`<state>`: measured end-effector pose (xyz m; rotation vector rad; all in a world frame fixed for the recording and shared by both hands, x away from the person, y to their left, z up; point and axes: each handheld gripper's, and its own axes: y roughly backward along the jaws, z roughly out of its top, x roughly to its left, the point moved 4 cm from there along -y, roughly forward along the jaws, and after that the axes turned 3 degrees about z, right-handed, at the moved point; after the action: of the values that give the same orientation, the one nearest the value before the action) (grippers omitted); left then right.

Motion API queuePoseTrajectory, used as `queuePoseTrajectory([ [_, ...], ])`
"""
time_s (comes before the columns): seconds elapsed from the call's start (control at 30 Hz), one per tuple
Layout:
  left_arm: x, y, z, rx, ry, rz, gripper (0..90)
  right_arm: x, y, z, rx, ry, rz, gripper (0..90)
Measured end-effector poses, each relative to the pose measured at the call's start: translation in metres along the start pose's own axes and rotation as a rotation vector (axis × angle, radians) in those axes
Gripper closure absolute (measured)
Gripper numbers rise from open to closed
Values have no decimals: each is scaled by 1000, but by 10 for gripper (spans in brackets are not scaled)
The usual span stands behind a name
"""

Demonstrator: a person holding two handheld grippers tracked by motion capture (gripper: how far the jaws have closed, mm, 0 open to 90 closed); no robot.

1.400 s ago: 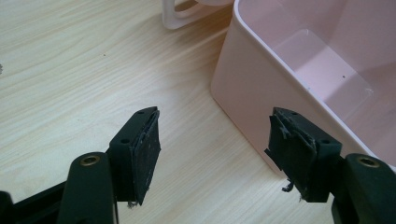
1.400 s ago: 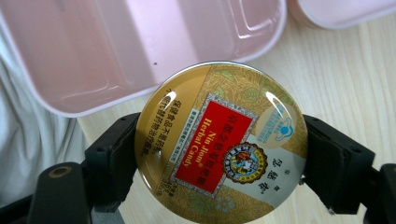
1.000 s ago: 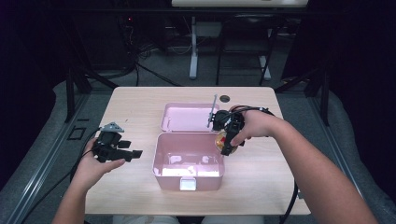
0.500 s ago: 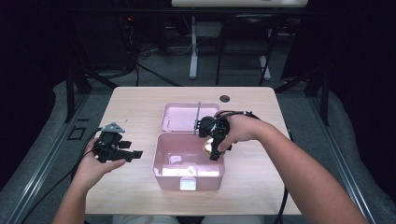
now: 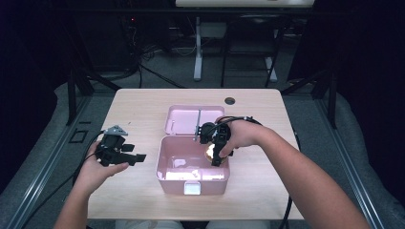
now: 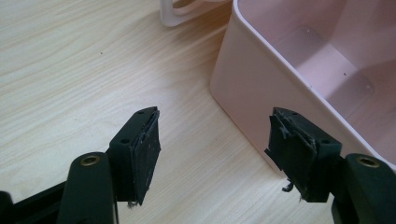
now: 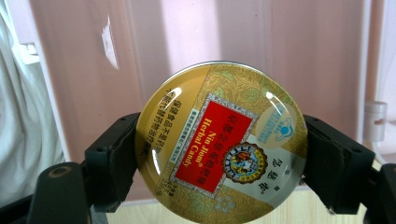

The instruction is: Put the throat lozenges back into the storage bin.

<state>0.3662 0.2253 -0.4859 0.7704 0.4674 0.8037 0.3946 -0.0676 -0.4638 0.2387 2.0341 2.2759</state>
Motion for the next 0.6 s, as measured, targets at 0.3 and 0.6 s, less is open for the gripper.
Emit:
queuePoseTrajectory([
  [0.3,0,0,0,0,0,1,338,1,-13,1,11,6,17,198],
  [0.6,0,0,0,1,0,1,338,1,-25,1,9,11,26,198],
])
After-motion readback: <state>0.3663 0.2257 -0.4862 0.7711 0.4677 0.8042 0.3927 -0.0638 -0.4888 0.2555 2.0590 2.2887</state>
